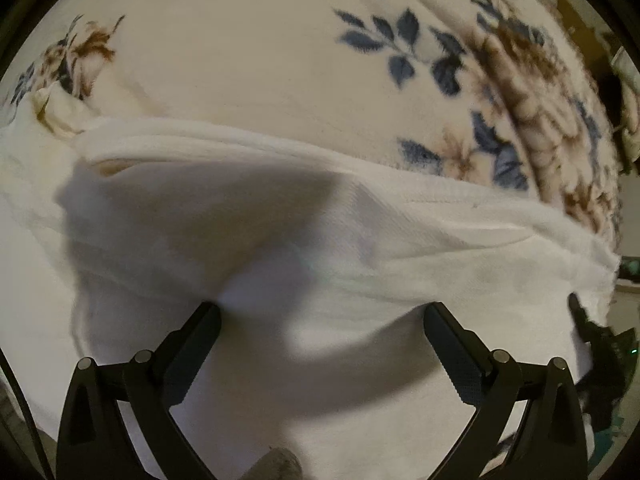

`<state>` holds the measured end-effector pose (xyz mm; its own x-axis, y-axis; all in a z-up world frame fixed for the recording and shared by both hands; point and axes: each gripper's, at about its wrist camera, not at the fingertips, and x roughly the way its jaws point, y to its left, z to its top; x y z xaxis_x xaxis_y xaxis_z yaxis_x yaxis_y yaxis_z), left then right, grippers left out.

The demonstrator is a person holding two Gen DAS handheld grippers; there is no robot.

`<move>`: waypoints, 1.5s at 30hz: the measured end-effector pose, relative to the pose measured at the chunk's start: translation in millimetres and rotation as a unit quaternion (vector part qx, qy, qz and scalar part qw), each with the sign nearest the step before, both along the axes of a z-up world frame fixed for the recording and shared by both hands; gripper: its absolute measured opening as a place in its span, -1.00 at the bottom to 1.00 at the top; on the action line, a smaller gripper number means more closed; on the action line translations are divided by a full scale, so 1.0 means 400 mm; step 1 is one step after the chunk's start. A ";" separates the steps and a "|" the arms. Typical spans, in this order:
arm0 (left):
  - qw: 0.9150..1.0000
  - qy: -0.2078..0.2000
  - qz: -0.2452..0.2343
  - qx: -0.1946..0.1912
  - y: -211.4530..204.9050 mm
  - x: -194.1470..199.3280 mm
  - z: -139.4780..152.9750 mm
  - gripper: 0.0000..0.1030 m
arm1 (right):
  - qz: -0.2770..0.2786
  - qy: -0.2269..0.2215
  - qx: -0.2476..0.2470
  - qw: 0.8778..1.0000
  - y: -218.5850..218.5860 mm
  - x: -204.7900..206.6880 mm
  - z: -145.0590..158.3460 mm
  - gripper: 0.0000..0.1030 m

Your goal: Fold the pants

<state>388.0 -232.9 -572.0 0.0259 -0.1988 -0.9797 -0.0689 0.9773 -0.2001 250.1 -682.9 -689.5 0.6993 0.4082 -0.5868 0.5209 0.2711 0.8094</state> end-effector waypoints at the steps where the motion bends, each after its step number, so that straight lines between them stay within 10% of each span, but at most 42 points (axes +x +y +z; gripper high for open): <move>1: 1.000 -0.007 0.010 -0.012 0.011 -0.003 0.012 1.00 | -0.006 0.007 -0.031 0.999 -0.002 -0.009 0.022 -0.94; 10: 0.998 -0.048 0.041 0.014 0.135 -0.036 0.108 1.00 | 0.020 -0.010 -0.108 0.994 0.084 0.052 0.201 -0.93; 15: 0.995 -0.031 0.033 0.093 0.236 -0.067 0.134 1.00 | 0.039 -0.029 -0.152 0.987 0.197 0.030 0.374 -0.93; 20: 0.993 -0.031 0.055 0.100 0.398 -0.110 0.190 1.00 | 0.123 -0.036 -0.172 0.977 0.507 0.058 0.485 -0.93; 30: 0.985 -0.030 0.140 0.092 0.798 -0.224 0.250 1.00 | 0.328 -0.001 -0.227 0.917 1.194 0.161 0.344 -0.92; 35: 0.986 -0.034 0.151 0.063 0.871 -0.215 0.242 1.00 | 0.417 0.089 -0.227 0.876 1.333 0.222 0.246 -0.16; 38: 0.986 -0.044 0.160 0.029 0.895 -0.203 0.266 1.00 | 0.433 0.072 -0.177 0.881 1.314 0.223 0.297 0.41; 42: 0.984 -0.059 0.164 -0.029 0.888 -0.175 0.292 1.00 | 0.412 0.012 -0.097 0.906 1.208 0.196 0.419 0.49; 45: 0.987 -0.051 0.136 -0.065 0.841 -0.125 0.264 1.00 | 0.378 0.032 -0.139 0.915 1.112 0.170 0.469 0.52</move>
